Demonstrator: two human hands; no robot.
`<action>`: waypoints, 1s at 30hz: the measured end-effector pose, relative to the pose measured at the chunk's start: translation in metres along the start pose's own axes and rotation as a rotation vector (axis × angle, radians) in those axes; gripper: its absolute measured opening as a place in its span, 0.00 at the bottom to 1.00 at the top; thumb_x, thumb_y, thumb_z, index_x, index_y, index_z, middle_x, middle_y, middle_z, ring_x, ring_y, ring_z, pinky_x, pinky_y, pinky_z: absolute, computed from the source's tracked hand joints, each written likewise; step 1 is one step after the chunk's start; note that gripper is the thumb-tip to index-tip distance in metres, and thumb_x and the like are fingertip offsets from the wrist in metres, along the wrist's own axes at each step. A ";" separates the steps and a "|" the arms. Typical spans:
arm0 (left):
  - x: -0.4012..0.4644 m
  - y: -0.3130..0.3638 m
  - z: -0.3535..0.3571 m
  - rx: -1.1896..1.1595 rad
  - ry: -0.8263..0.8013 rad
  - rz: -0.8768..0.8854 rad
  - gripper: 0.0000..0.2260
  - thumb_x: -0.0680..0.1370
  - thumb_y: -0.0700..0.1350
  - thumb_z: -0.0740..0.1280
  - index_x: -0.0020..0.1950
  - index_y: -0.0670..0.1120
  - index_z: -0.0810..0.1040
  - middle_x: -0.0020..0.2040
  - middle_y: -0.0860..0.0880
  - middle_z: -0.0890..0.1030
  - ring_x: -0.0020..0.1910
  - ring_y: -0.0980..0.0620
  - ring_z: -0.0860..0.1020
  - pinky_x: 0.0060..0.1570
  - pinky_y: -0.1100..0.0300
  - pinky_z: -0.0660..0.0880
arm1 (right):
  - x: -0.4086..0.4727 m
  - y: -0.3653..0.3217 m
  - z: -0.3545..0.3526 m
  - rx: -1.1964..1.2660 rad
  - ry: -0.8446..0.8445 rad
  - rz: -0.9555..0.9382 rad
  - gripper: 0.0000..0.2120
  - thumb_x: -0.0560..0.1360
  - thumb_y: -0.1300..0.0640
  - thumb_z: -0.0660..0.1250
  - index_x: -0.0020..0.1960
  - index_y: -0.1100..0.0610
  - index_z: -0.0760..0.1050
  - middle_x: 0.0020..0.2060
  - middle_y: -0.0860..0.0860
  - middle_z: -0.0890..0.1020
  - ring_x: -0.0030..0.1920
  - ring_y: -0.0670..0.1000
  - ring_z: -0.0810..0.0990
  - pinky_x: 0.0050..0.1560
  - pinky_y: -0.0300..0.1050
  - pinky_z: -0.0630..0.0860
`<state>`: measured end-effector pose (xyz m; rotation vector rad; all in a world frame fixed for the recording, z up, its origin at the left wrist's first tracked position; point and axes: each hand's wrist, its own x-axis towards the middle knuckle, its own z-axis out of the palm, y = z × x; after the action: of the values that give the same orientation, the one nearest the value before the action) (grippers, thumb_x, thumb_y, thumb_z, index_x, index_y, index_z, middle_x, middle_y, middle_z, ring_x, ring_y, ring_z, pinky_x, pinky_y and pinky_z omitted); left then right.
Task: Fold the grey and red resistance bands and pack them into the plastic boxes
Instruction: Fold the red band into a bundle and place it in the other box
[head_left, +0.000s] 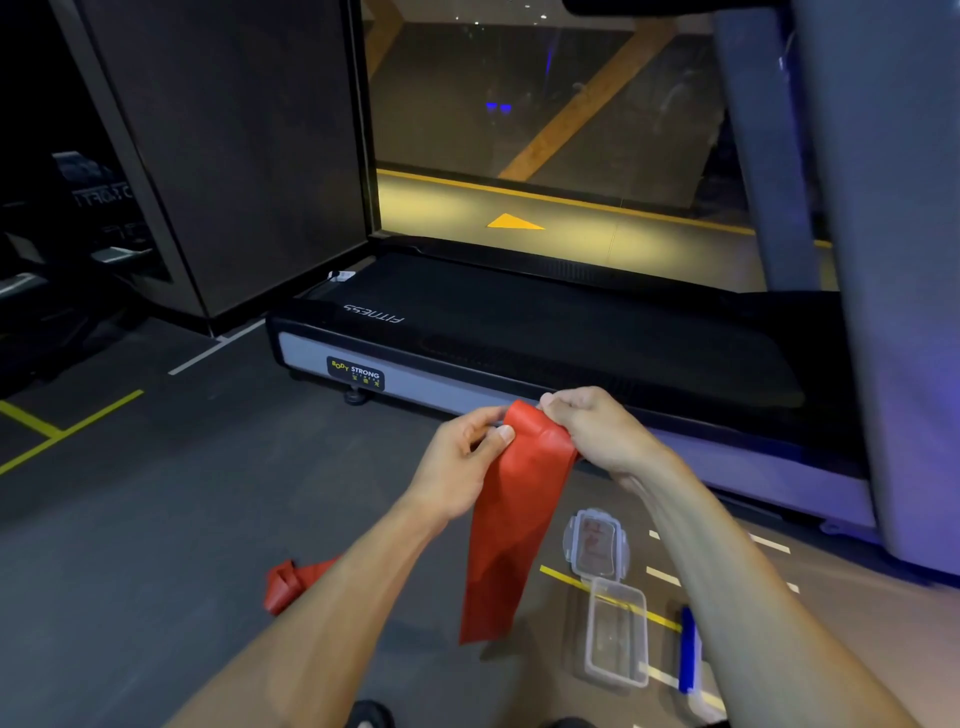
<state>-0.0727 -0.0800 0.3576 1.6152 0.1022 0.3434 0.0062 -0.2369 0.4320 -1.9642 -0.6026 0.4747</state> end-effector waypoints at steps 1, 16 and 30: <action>-0.001 0.001 0.001 0.009 -0.004 0.004 0.11 0.84 0.42 0.65 0.64 0.48 0.81 0.53 0.40 0.86 0.55 0.38 0.83 0.63 0.39 0.77 | 0.000 0.000 0.000 -0.003 -0.006 0.014 0.19 0.79 0.43 0.59 0.42 0.56 0.77 0.32 0.55 0.71 0.35 0.54 0.67 0.41 0.50 0.66; -0.004 0.008 0.001 -0.054 -0.014 -0.014 0.07 0.84 0.42 0.65 0.59 0.46 0.81 0.50 0.37 0.85 0.47 0.47 0.83 0.55 0.45 0.78 | -0.010 -0.003 -0.005 0.031 -0.099 0.007 0.15 0.80 0.47 0.70 0.50 0.60 0.83 0.36 0.53 0.79 0.36 0.48 0.75 0.36 0.40 0.71; -0.001 -0.003 -0.001 -0.077 -0.082 0.002 0.12 0.80 0.49 0.67 0.62 0.49 0.81 0.50 0.33 0.83 0.48 0.44 0.82 0.58 0.43 0.77 | -0.002 0.006 -0.007 0.119 -0.006 -0.045 0.10 0.80 0.53 0.71 0.52 0.61 0.82 0.39 0.54 0.86 0.39 0.48 0.81 0.43 0.42 0.76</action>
<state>-0.0736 -0.0787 0.3547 1.5509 0.0247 0.2792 0.0095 -0.2456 0.4297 -1.8337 -0.6081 0.4780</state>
